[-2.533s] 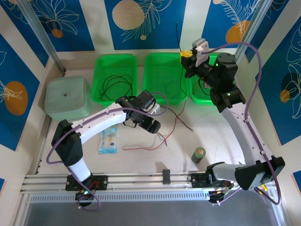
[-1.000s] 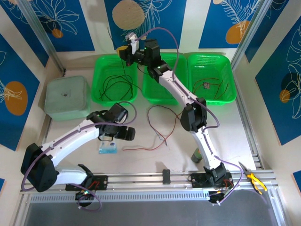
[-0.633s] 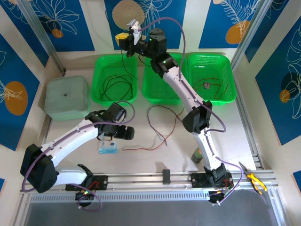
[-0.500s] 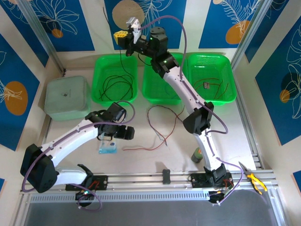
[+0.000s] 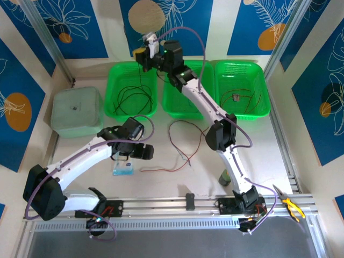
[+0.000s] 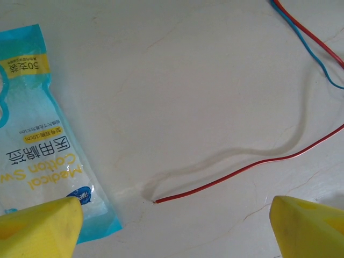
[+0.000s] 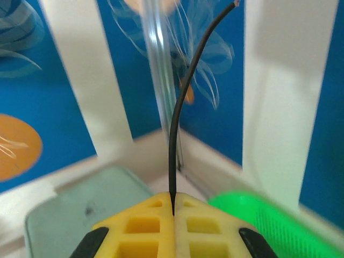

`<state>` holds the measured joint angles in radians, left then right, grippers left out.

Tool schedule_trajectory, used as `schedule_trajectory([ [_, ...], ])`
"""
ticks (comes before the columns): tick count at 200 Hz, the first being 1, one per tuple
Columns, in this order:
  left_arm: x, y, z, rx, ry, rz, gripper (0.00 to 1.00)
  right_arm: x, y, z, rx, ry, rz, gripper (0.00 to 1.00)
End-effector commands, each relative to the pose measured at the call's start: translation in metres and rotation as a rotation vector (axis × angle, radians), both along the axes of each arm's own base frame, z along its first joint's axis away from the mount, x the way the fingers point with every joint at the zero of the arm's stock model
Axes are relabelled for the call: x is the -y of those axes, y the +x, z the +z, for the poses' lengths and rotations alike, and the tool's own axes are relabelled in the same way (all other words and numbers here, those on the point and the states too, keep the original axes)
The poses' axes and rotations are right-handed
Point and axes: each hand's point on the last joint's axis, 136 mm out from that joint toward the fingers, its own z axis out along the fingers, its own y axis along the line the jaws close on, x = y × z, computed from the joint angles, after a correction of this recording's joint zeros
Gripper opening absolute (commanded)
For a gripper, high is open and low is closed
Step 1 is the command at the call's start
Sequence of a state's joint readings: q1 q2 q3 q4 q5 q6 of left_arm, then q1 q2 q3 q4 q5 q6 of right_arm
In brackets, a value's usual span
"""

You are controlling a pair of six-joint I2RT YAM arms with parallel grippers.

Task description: Untangle the cables

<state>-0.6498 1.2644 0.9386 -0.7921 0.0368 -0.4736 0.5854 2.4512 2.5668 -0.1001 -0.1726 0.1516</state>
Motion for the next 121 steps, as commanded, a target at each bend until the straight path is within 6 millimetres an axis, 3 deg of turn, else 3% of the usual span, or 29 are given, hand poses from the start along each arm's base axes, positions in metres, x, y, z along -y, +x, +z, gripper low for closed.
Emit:
schedule_trajectory([
  [1,0.004,0.002,0.004,-0.005,-0.028,-0.001,0.90,0.000,0.020,-0.094,-0.203,-0.108,-0.099,0.00],
  [34,0.005,0.004,0.005,-0.002,-0.026,-0.007,0.90,0.002,0.029,-0.158,-0.321,-0.192,-0.130,0.00],
  [56,0.005,0.003,0.005,-0.004,-0.028,-0.004,0.89,0.010,0.026,-0.190,-0.434,-0.264,-0.180,0.00],
  [86,0.006,0.004,0.004,-0.004,-0.028,-0.008,0.90,0.009,0.015,-0.208,-0.453,-0.343,-0.195,0.05],
  [111,0.009,0.007,0.006,-0.008,-0.023,-0.019,0.90,0.004,0.008,-0.211,-0.421,-0.388,-0.190,0.30],
  [121,0.009,0.008,0.007,-0.007,-0.021,-0.021,0.91,0.002,0.006,-0.207,-0.417,-0.384,-0.182,0.35],
])
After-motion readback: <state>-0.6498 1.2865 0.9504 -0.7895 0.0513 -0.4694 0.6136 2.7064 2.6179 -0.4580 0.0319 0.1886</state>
